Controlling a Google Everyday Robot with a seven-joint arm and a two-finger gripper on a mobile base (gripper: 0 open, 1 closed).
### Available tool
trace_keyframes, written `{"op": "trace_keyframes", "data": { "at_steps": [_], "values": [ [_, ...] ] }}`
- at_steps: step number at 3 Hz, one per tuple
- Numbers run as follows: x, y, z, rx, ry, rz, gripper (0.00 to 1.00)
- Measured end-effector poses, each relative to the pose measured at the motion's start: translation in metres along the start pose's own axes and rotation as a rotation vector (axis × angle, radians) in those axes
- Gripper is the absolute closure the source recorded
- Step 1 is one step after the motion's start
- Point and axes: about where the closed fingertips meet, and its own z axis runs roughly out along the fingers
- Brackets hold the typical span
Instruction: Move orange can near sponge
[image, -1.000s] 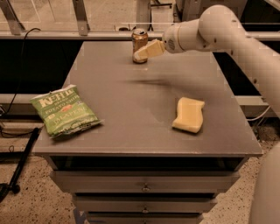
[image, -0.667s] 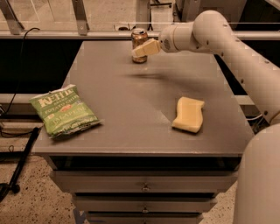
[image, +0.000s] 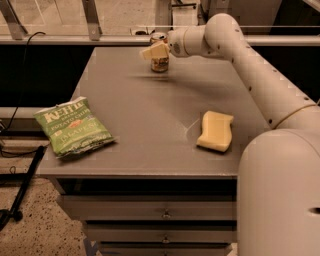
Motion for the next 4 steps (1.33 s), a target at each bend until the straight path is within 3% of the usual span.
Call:
{"op": "trace_keyframes", "data": {
  "at_steps": [1, 2, 3, 4],
  "values": [
    [-0.002, 0.002, 0.013, -0.024, -0.007, 0.039, 0.43],
    [-0.007, 0.010, 0.005, -0.053, -0.014, 0.058, 0.65],
    [-0.015, 0.024, -0.028, -0.081, -0.023, 0.057, 0.88],
    [-0.017, 0.043, -0.084, -0.082, -0.030, 0.037, 1.00]
  ]
}}
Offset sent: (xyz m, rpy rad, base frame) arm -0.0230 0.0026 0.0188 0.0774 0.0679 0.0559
